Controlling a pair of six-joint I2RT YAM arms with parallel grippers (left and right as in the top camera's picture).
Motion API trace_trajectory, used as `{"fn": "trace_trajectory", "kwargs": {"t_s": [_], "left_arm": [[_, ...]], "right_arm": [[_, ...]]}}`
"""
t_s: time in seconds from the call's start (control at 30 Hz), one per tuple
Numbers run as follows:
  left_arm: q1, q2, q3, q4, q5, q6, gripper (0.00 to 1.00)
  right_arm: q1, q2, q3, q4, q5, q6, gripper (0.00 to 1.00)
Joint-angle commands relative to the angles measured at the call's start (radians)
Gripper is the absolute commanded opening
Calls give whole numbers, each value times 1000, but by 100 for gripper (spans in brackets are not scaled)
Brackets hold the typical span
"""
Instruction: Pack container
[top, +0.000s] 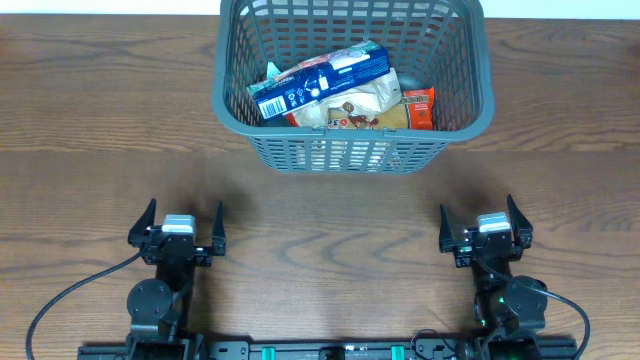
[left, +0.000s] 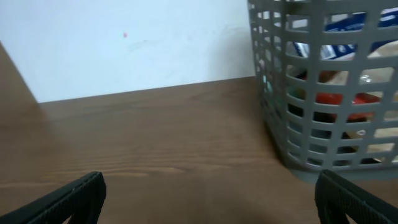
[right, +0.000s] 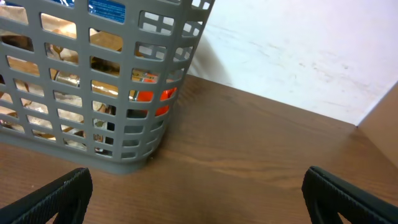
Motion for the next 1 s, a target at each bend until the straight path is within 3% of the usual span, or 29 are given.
{"fn": "trace_trajectory", "kwargs": {"t_s": [0.0, 0.67, 0.97], "left_arm": [[-3, -9, -16, -44, -80, 13, 99], [-4, -9, -16, -48, -6, -4, 99], [-4, -9, -16, -48, 8, 50, 99]], "right_arm": [[6, -9, -6, 0, 6, 13, 99], [6, -9, -6, 0, 6, 13, 99], [6, -9, -6, 0, 6, 13, 99]]}}
